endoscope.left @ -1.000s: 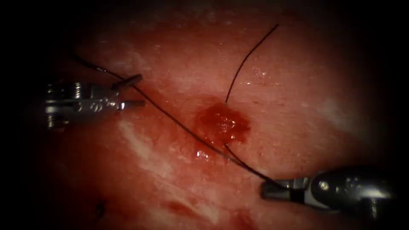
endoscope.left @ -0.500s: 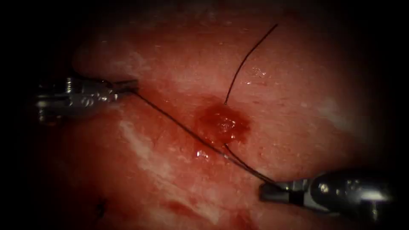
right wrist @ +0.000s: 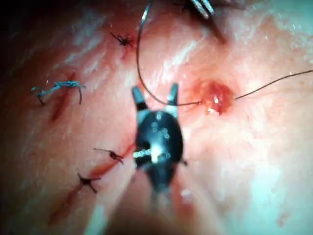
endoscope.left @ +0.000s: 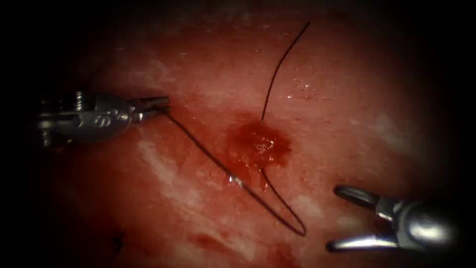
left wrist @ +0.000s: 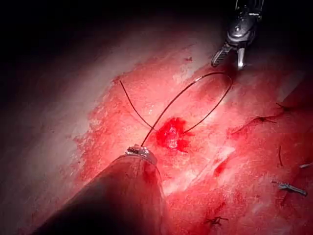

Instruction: Wound Closure

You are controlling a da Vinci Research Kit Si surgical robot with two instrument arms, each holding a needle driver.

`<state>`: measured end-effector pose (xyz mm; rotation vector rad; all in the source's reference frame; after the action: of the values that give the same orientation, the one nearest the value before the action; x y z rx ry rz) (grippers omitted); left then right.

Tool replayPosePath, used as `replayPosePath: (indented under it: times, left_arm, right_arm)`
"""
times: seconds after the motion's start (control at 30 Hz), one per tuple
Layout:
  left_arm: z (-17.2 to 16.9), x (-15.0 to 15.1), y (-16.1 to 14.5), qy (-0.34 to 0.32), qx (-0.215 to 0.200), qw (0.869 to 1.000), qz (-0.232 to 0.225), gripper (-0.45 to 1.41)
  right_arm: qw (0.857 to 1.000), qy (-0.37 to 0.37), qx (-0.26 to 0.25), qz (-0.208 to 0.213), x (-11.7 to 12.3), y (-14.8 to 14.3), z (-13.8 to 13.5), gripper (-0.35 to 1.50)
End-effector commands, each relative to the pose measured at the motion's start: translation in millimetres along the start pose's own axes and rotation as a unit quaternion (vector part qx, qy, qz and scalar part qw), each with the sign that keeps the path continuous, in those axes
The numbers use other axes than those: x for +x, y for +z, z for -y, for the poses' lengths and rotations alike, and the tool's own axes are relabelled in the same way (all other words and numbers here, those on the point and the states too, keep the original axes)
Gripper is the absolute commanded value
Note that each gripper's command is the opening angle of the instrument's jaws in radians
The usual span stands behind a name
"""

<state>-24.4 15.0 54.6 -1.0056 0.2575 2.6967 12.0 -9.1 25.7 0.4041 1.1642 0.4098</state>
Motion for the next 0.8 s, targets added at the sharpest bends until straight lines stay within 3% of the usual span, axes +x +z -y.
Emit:
replayPosePath:
  times: [0.03,0.13,0.17,0.27,0.37,0.53,0.8]
  left_arm:
    - [-0.7,0.3,1.0,0.000,0.000,1.000,0.000,-0.45]
    - [-1.3,1.4,1.1,-0.003,-0.004,1.000,-0.005,-0.45]
    - [-1.5,1.8,1.2,-0.004,-0.004,1.000,-0.006,-0.45]
    - [-2.1,3.1,1.6,-0.007,-0.010,1.000,-0.014,-0.45]
    - [-2.5,4.1,2.3,-0.009,-0.011,1.000,-0.018,-0.45]
    - [-2.9,4.8,3.9,-0.016,-0.008,1.000,-0.018,-0.45]
    - [-3.9,4.2,7.4,-0.015,0.003,1.000,-0.016,-0.45]
  right_arm:
    - [1.000,0.003,0.001,-0.007,-0.6,-1.2,-0.3,1.33]
    - [1.000,0.005,0.003,-0.006,-0.6,-2.4,-2.0,0.93]
    - [1.000,0.002,0.005,0.003,-0.7,-2.2,-2.7,0.69]
    - [0.999,-0.008,0.009,0.036,-1.2,-0.3,-4.3,-0.35]
    - [0.998,-0.015,0.012,0.058,-2.1,3.2,-5.8,-0.35]
    - [0.998,-0.028,0.023,0.053,-3.6,10.1,-6.5,-0.35]
    - [0.999,-0.030,0.016,0.032,-1.7,14.6,-4.9,-0.35]
